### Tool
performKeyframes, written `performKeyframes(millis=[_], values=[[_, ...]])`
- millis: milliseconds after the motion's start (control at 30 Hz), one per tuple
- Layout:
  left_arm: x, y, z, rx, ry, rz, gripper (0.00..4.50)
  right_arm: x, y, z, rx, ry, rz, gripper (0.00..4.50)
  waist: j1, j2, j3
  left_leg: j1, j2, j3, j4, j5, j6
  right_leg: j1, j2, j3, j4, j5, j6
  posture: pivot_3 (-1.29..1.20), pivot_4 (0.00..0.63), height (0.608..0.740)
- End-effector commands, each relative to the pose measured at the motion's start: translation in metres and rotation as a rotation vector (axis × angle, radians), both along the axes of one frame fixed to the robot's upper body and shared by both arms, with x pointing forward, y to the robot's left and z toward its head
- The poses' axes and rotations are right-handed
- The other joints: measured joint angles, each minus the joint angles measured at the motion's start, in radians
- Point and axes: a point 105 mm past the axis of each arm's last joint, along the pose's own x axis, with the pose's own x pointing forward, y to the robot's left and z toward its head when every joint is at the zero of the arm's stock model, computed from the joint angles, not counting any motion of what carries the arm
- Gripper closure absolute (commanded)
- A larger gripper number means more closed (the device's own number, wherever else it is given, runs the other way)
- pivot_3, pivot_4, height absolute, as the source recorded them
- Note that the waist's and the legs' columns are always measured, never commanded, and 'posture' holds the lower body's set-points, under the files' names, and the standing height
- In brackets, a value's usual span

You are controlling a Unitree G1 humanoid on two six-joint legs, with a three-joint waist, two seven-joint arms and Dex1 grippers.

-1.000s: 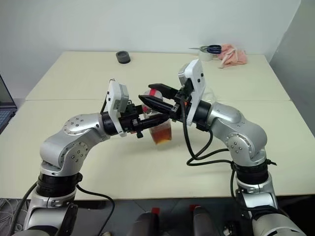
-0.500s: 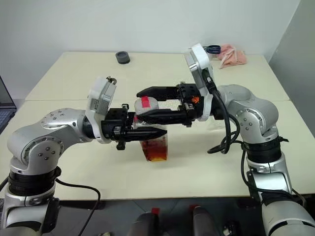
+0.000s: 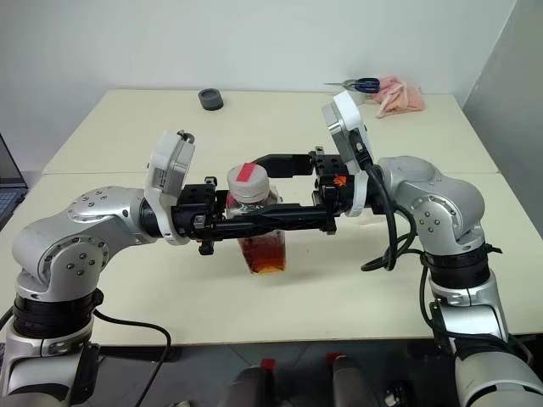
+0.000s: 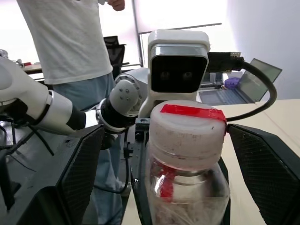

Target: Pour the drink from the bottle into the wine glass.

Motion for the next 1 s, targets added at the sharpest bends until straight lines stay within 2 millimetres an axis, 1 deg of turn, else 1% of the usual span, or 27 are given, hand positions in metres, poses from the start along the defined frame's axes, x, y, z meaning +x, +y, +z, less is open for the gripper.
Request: performKeyframes(millis=[33,200,367,500,600,733,800,1000], values=[[-0.004,0.002,0.011,-0.021,-0.058,0.005,2.68,-0.001,0.0,0.013,0.046,-0.046,-0.018,0.05,0.0,0.0,0.0,0.0,0.0,0.0,0.0,0.0,0.0,0.0,0.0,0.0,0.0,0.0,0.0,0.0,0.15,0.74],[-0.004,0.001,0.01,-0.022,-0.055,0.007,2.68,0.001,0.004,0.017,0.069,-0.064,-0.034,0.05,0.0,0.0,0.0,0.0,0.0,0.0,0.0,0.0,0.0,0.0,0.0,0.0,0.0,0.0,0.0,0.0,0.15,0.74],[0.0,0.002,0.007,-0.015,-0.062,0.034,2.68,0.005,0.002,0.015,0.068,-0.064,-0.084,0.05,0.0,0.0,0.0,0.0,0.0,0.0,0.0,0.0,0.0,0.0,0.0,0.0,0.0,0.0,0.0,0.0,0.15,0.74],[0.009,0.007,0.005,-0.026,-0.079,0.099,2.68,0.013,-0.003,0.01,0.049,-0.089,-0.224,0.05,0.001,0.0,0.0,0.0,0.0,0.0,0.0,0.0,0.0,0.0,0.0,0.0,0.0,0.0,0.0,0.0,0.15,0.74],[0.019,0.01,0.003,-0.01,-0.132,0.168,2.68,0.014,-0.005,0.004,0.051,-0.097,-0.313,0.05,0.003,0.0,0.0,-0.001,0.0,0.0,0.0,0.0,0.0,0.0,0.0,0.0,0.0,0.0,0.0,0.0,0.15,0.74],[0.036,0.013,0.006,-0.058,-0.167,0.273,2.68,0.005,0.001,-0.002,0.066,-0.082,-0.373,0.05,0.005,0.0,0.0,-0.001,0.0,0.0,0.0,0.0,0.0,-0.001,-0.001,0.0,0.0,0.0,0.0,0.0,0.15,0.74],[0.039,0.012,0.007,-0.076,-0.17,0.289,2.68,0.004,0.004,-0.002,0.076,-0.079,-0.392,0.05,0.005,0.0,0.0,-0.001,0.0,0.0,0.0,0.0,0.0,-0.001,0.0,0.0,0.0,0.0,0.0,0.0,0.15,0.74],[0.042,0.001,0.008,-0.117,-0.171,0.296,2.68,0.01,0.014,0.004,0.113,-0.08,-0.443,0.05,0.005,0.0,0.0,-0.001,0.0,0.0,0.0,0.0,0.0,-0.001,0.0,0.0,0.0,0.0,0.0,0.0,0.15,0.74]])
